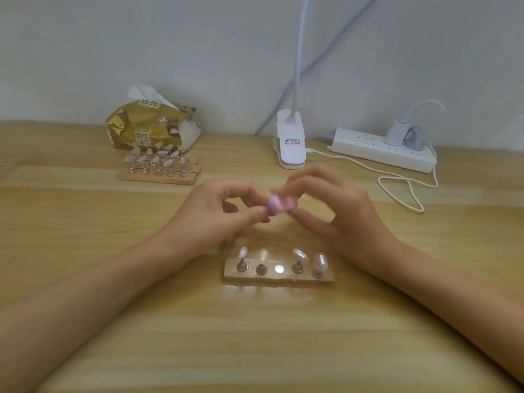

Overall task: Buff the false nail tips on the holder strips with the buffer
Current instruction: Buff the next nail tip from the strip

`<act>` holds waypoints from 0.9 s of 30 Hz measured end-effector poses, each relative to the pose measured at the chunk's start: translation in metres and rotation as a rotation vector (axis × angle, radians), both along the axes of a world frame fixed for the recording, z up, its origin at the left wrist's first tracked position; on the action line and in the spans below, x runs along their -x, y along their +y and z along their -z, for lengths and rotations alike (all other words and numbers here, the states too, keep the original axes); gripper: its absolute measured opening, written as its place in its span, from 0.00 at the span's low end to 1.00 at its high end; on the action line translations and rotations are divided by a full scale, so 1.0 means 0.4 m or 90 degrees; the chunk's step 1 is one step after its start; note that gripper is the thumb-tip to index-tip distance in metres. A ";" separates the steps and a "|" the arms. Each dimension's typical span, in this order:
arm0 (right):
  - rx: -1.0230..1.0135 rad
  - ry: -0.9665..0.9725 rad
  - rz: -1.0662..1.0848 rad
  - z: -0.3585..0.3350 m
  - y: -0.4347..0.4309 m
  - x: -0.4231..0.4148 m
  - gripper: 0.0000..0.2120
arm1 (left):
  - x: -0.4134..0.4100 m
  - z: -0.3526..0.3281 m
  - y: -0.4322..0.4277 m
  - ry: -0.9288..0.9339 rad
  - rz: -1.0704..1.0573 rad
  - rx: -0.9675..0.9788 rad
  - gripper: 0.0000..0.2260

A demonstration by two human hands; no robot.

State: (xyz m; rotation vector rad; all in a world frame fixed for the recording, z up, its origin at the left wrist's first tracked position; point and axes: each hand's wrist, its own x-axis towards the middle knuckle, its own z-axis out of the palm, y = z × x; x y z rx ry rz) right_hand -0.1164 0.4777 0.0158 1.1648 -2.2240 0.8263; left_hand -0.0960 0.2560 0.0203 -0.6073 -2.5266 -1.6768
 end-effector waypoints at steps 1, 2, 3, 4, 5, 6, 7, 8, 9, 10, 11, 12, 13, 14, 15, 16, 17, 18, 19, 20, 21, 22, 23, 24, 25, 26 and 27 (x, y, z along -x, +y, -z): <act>0.027 -0.016 0.033 -0.007 0.008 0.005 0.08 | -0.001 -0.001 0.001 0.002 0.006 0.001 0.02; 0.048 -0.020 0.051 -0.011 0.014 0.005 0.09 | -0.002 0.000 0.001 0.008 0.009 0.012 0.04; 0.053 -0.011 0.046 -0.012 0.016 0.000 0.09 | -0.003 -0.001 0.002 0.008 0.008 0.013 0.04; 0.034 0.005 0.022 -0.008 0.012 -0.008 0.08 | -0.003 -0.001 0.002 0.010 0.005 0.011 0.04; 0.002 0.018 -0.005 -0.003 0.006 -0.014 0.08 | -0.003 -0.002 0.002 0.006 0.000 0.007 0.03; -0.020 0.022 -0.016 0.001 0.002 -0.017 0.08 | -0.002 -0.001 0.001 0.004 -0.002 0.005 0.02; -0.020 0.016 -0.003 0.000 0.004 -0.012 0.09 | -0.002 -0.002 0.000 0.001 -0.001 0.005 0.02; 0.000 0.009 0.023 -0.005 0.010 -0.006 0.10 | -0.001 -0.001 0.000 0.005 0.005 0.009 0.03; 0.021 0.008 0.042 -0.011 0.016 -0.003 0.11 | -0.003 -0.001 0.001 0.006 0.010 0.018 0.04; 0.029 0.017 0.042 -0.013 0.018 -0.003 0.11 | -0.005 0.000 0.002 0.007 0.012 0.021 0.04; 0.016 0.032 0.020 -0.009 0.014 -0.008 0.10 | -0.006 -0.002 0.003 0.001 0.011 0.020 0.04; -0.008 0.041 -0.009 -0.003 0.008 -0.013 0.08 | -0.007 -0.003 0.003 -0.006 0.006 0.012 0.02; -0.026 0.041 -0.021 0.004 0.003 -0.015 0.07 | -0.007 -0.003 0.002 -0.009 0.000 0.011 0.03; -0.026 0.032 -0.009 0.005 0.003 -0.011 0.07 | -0.007 -0.004 0.002 -0.009 -0.001 0.011 0.04; -0.008 0.020 0.017 0.002 0.009 -0.005 0.08 | -0.007 -0.004 0.001 -0.006 0.005 0.017 0.03; 0.014 0.011 0.042 -0.003 0.015 -0.002 0.09 | -0.008 -0.005 0.001 -0.002 0.013 0.019 0.02; 0.029 0.014 0.051 -0.007 0.018 -0.002 0.10 | -0.010 -0.006 0.001 0.003 0.018 0.025 0.02; 0.030 0.028 0.040 -0.006 0.016 -0.006 0.10 | -0.012 -0.006 0.002 0.004 0.016 0.026 0.03; 0.014 0.042 0.012 -0.002 0.010 -0.010 0.09 | -0.013 -0.007 0.001 0.003 0.010 0.024 0.02; -0.006 0.048 -0.011 0.003 0.004 -0.013 0.09 | -0.014 -0.008 0.002 0.001 0.002 0.023 0.02; -0.015 0.042 -0.012 0.006 0.001 -0.011 0.09 | -0.013 -0.008 0.001 0.000 -0.002 0.024 0.02; -0.006 0.025 0.010 0.003 0.004 -0.005 0.09 | -0.012 -0.009 0.000 0.001 -0.002 0.023 0.03; 0.016 0.008 0.037 -0.003 0.011 -0.001 0.09 | -0.011 -0.009 0.001 0.006 0.001 0.026 0.04; 0.037 0.000 0.052 -0.009 0.017 0.002 0.10 | -0.012 -0.010 0.003 0.009 0.004 0.029 0.05; 0.047 0.007 0.047 -0.012 0.021 -0.001 0.10 | -0.012 -0.010 0.004 0.010 0.005 0.031 0.05; 0.035 0.021 0.022 -0.009 0.017 -0.007 0.09 | -0.012 -0.011 0.005 0.009 0.002 0.032 0.04; 0.008 0.029 -0.010 -0.003 0.011 -0.013 0.09 | -0.013 -0.010 0.005 0.010 -0.003 0.031 0.03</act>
